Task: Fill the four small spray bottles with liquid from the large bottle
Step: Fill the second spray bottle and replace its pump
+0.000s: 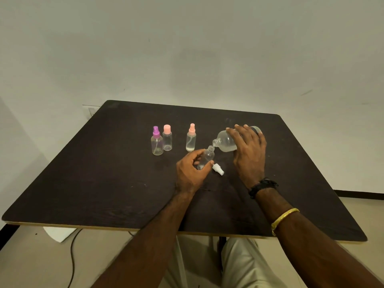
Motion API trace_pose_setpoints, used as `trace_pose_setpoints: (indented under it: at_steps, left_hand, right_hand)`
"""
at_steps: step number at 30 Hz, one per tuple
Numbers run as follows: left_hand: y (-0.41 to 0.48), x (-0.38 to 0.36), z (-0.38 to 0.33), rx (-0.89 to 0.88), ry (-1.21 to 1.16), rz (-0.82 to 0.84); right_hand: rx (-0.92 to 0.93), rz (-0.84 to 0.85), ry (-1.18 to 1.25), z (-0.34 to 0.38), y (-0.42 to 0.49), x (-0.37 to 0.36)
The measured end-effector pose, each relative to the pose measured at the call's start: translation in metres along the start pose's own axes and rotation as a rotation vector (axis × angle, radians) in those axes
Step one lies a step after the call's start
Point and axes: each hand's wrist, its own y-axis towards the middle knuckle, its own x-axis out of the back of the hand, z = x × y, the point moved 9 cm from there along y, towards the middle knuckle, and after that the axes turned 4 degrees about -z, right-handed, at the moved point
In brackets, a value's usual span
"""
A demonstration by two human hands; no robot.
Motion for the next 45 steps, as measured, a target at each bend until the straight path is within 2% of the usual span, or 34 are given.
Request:
trace_pose_setpoints:
  at_steps: [45]
  left_hand:
    - [0.0001, 0.0006, -0.0032, -0.015, -0.025, 0.004]
  right_hand:
    - [0.015, 0.004, -0.058, 0.0007, 0.0061, 0.0066]
